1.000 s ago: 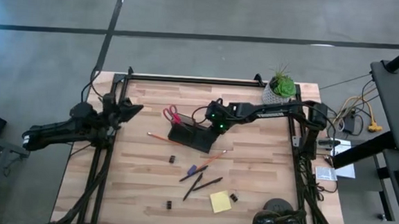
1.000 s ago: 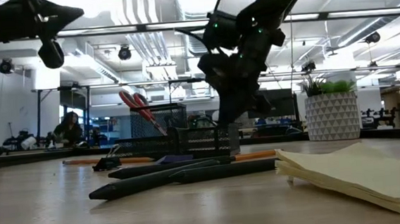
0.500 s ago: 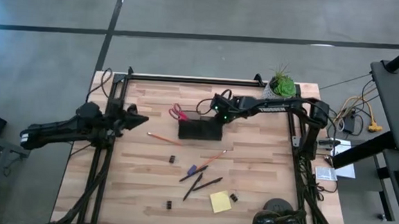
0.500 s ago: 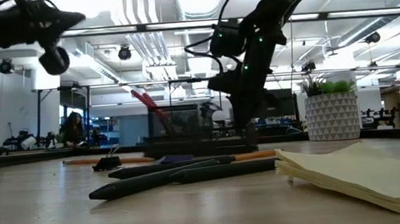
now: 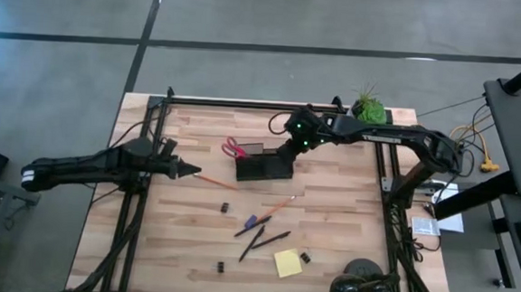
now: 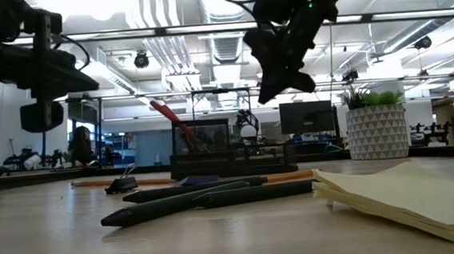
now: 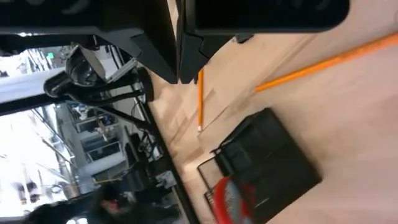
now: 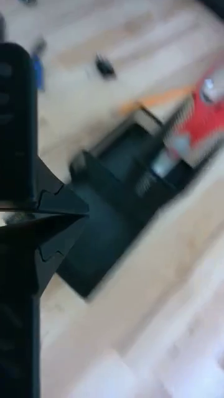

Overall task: Pick and place office supplies into organizer
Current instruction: Put the left pencil into the top left section of the desk organizer

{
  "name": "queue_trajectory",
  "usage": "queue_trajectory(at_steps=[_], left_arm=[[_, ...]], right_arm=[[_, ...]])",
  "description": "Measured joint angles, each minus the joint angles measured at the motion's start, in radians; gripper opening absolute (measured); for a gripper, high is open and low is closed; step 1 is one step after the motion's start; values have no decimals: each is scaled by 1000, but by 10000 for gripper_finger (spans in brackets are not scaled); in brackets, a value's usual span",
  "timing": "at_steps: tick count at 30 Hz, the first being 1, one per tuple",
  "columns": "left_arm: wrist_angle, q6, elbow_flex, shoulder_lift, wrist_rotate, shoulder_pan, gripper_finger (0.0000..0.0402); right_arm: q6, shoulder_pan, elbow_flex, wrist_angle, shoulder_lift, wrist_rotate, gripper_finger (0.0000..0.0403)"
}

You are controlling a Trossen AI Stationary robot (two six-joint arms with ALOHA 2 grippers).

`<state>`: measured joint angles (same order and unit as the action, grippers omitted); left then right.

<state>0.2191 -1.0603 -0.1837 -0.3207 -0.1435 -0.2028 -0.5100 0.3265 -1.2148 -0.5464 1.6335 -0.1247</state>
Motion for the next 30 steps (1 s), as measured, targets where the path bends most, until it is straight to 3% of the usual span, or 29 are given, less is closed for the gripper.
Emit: queue_trajectory(at_steps=[5, 9, 16, 19, 26, 30], left_arm=[[-9, 46, -2, -39, 92, -2, 0], [47, 124, -40, -67, 105, -1, 0], [414, 539, -206, -223, 148, 2, 0], [392, 596, -236, -287, 142, 3, 4], [401, 594, -242, -453, 124, 3, 54], [406, 493, -253, -519, 118, 3, 43]], right_arm=[[-29, -31, 0, 2, -2, -5, 9], [33, -75, -2, 3, 3, -5, 9], [116, -117, -2, 4, 2, 21, 9], [116, -128, -2, 4, 2, 45, 17], [121, -163, -2, 39, 5, 49, 85], [58, -170, -2, 88, 34, 41, 93]])
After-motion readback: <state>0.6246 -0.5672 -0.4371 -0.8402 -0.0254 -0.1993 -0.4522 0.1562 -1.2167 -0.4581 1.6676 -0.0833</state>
